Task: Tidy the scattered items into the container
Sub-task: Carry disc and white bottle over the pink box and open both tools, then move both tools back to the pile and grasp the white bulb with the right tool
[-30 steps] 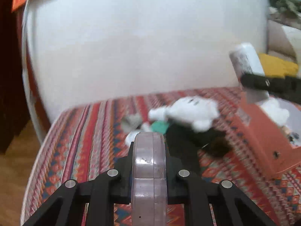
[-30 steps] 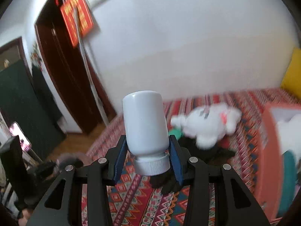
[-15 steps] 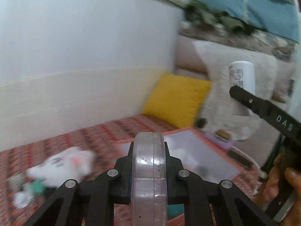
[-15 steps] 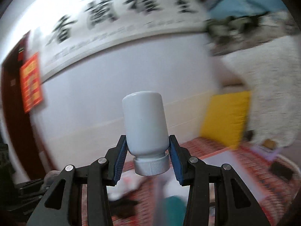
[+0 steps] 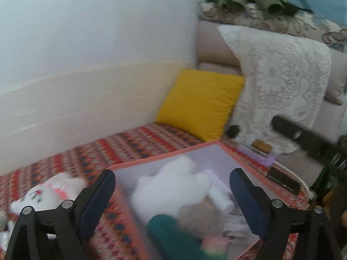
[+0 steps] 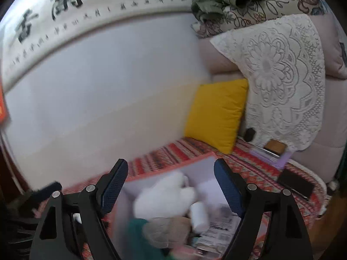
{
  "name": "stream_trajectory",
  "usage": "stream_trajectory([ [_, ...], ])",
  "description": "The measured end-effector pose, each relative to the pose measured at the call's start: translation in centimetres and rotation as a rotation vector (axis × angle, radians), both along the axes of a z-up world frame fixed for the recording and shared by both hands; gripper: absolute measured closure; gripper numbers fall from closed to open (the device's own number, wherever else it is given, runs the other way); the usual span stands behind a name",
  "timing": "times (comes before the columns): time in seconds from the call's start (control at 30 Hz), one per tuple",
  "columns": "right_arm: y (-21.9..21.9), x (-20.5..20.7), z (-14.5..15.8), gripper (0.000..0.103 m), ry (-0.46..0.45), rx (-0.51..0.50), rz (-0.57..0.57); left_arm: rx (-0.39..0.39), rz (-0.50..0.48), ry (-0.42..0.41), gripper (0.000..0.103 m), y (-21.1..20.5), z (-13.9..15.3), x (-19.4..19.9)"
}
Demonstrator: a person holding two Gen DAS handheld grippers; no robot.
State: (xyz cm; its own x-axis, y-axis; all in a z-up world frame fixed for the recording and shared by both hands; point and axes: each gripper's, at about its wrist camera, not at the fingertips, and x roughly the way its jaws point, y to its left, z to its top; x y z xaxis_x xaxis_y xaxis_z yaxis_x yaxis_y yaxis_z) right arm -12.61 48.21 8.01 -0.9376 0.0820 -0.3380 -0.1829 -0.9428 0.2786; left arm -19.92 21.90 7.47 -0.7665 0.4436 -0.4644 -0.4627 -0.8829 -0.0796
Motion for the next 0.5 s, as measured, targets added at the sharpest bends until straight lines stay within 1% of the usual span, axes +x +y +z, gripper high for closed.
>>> stream_trajectory([
  [0.07, -1.6, 0.0, 0.7, 0.018, 0.023, 0.007, 0.029, 0.001, 0.042, -0.012, 0.009, -3.2, -1.0, 1.4],
  [0.17, -5.9, 0.3, 1.9, 0.018, 0.045, 0.043, 0.121, -0.014, 0.129, -0.045, 0.007, -8.7, -3.5, 3.2],
  [0.27, -11.5, -0.7, 1.8, 0.018, 0.041, 0.019, 0.309, -0.051, 0.252, -0.102, 0.007, -15.7, -6.8, 5.1],
  [0.4, -19.9, -3.2, -1.1, 0.018, -0.057, -0.052, 0.554, -0.092, 0.438, -0.169, 0.007, -27.1, -11.6, 7.7],
  [0.43, -22.3, -3.8, -2.2, 0.018, -0.092, -0.063, 0.605, -0.091, 0.468, -0.184, 0.007, -28.8, -12.5, 8.0],
  [0.47, -24.7, -4.4, -3.3, 0.018, -0.126, -0.075, 0.656, -0.074, 0.503, -0.203, 0.008, -31.5, -13.6, 8.2],
  [0.5, -27.1, -5.2, -4.5, 0.018, -0.166, -0.084, 0.707, -0.059, 0.521, -0.212, 0.008, -33.4, -14.5, 8.1],
])
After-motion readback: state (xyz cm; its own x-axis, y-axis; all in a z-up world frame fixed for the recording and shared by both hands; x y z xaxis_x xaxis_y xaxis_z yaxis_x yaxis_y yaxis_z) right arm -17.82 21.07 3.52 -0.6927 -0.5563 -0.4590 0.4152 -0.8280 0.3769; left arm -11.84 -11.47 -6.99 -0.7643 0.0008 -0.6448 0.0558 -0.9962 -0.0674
